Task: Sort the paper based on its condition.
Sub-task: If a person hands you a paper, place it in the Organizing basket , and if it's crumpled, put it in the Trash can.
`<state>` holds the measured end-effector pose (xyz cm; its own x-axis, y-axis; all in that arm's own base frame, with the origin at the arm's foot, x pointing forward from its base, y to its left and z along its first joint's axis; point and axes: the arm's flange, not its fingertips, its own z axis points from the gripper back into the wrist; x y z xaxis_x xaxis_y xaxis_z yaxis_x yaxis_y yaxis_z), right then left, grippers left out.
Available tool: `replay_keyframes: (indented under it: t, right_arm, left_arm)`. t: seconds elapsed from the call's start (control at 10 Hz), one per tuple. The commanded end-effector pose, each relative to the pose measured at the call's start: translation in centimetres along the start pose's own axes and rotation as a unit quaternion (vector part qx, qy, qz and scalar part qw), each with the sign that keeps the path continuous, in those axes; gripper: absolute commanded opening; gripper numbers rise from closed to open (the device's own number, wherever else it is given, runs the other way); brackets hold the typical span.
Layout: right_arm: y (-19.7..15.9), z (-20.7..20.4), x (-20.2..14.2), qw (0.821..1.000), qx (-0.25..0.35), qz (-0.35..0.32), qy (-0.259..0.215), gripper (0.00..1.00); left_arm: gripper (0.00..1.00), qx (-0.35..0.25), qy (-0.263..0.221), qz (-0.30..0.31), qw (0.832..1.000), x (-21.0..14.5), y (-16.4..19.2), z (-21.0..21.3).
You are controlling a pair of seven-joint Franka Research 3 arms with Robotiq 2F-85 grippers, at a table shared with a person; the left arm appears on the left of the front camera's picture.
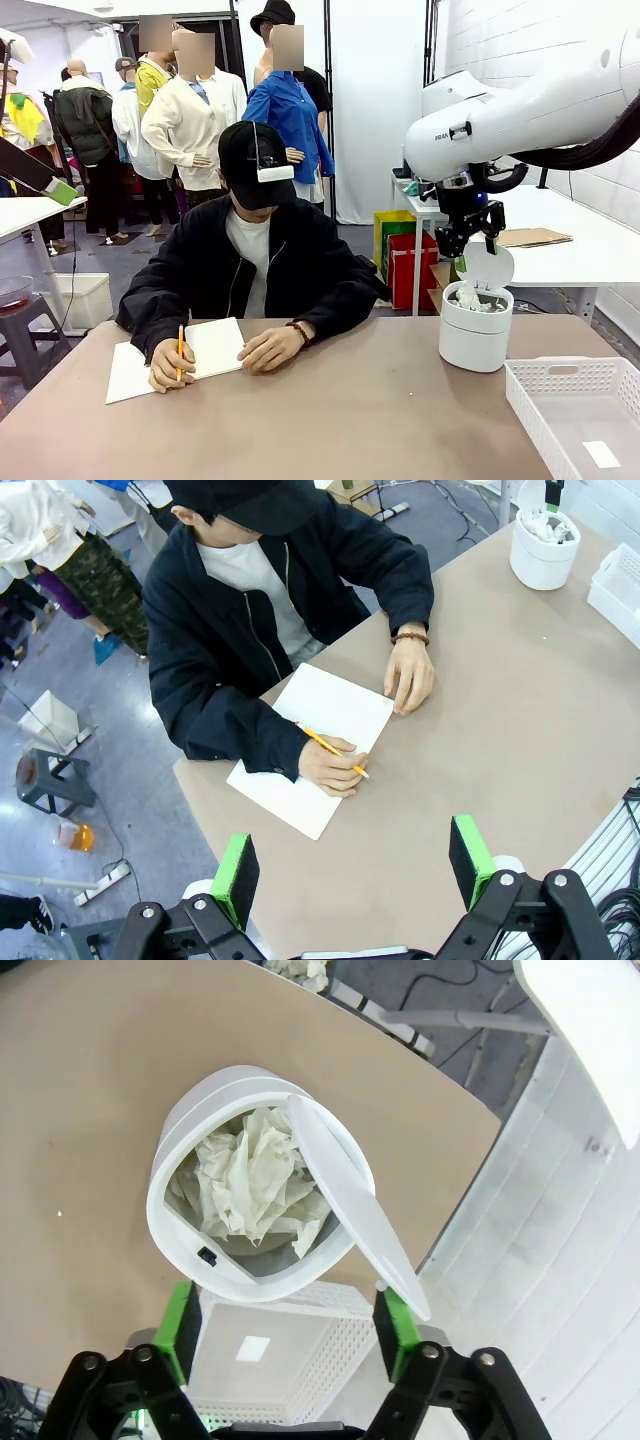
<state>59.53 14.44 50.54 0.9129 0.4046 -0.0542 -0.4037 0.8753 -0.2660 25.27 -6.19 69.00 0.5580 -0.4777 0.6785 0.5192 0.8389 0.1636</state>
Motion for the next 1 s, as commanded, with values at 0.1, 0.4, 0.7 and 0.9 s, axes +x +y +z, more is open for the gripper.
replay_keyframes:
  t: [0.1, 0.4, 0.7, 0.9]
  right_arm:
    - [0.4, 0.6, -0.4, 1.0, 0.019, 0.01, -0.003, 1.0]
    - [2.4, 2.3, -2.2, 0.999, 0.042, -0.004, -0.014, 1.0]
    - [5.4, 4.8, -5.4, 0.997, 0.073, -0.001, -0.026, 1.0]
    - [6.9, 6.7, -7.4, 0.993, 0.11, 0.015, -0.031, 1.0]
  left_arm:
    - [1.0, 0.0, 0.0, 0.001, 1.0, 0.0, 0.0, 0.0]
    - [1.0, 0.0, 0.0, 0.001, 1.0, 0.0, 0.0, 0.0]
    - [1.0, 0.0, 0.0, 0.001, 1.0, 0.0, 0.0, 0.0]
    - [1.0, 0.0, 0.0, 0.001, 1.0, 0.0, 0.0, 0.0]
